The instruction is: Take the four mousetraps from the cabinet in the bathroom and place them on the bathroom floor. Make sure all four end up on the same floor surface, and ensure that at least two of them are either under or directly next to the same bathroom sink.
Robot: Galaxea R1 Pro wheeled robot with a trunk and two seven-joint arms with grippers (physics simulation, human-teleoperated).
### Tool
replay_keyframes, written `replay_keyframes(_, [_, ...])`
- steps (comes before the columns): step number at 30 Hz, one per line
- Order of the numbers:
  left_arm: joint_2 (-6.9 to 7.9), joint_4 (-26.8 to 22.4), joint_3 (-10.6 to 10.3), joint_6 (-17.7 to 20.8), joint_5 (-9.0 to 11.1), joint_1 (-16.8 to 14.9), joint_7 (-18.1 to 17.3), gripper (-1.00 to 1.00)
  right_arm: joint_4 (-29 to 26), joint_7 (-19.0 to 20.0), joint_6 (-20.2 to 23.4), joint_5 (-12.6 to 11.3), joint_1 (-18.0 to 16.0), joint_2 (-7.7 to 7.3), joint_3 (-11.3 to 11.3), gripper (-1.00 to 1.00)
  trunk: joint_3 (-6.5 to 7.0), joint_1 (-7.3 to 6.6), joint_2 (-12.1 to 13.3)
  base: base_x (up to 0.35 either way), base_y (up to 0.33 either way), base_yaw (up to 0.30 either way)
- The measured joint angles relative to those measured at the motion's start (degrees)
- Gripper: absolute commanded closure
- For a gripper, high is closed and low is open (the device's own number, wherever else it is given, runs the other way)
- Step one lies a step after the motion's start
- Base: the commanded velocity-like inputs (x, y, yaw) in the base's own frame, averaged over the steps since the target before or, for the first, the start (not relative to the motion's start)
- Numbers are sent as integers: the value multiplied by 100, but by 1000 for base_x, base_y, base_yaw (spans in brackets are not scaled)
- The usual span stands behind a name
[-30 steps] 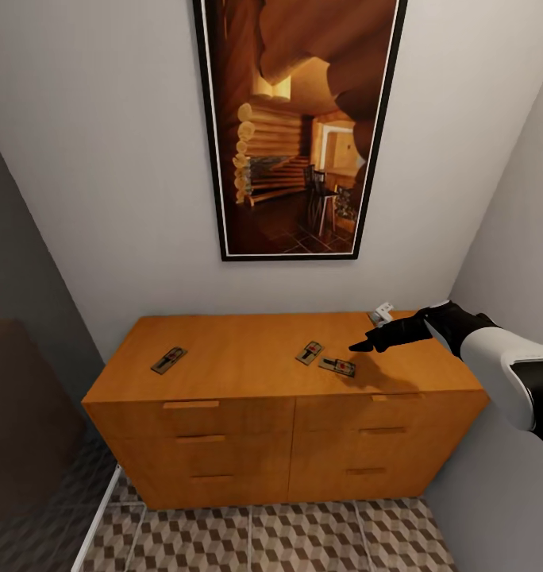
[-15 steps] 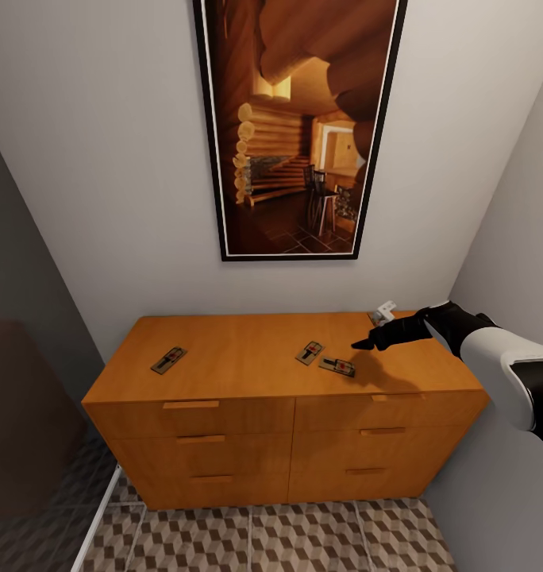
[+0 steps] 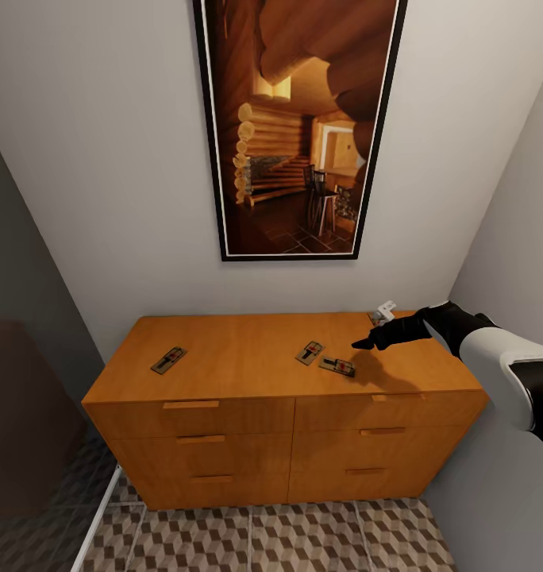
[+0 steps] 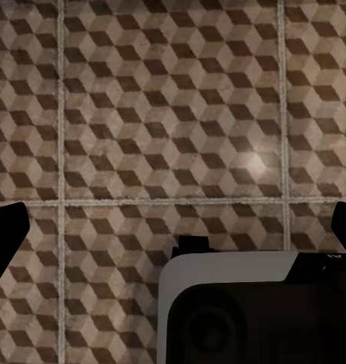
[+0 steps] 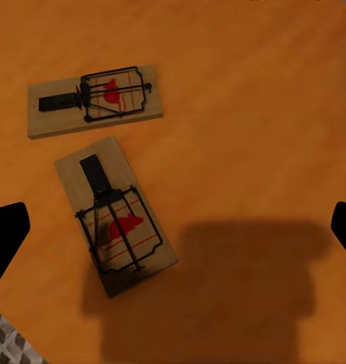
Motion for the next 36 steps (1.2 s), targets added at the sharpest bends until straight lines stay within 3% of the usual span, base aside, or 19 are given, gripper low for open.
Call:
replay_keyframes(17, [-1, 3, 0, 0, 0, 0, 0, -100, 4, -2, 0, 0, 0, 3, 0, -100, 0, 0, 0, -48, 87, 0])
replay_keyframes(36, [0, 6, 0, 0, 0, 0, 0, -100, 4, -5, 0, 1, 0, 2, 0, -100, 0, 0, 0, -5, 8, 0])
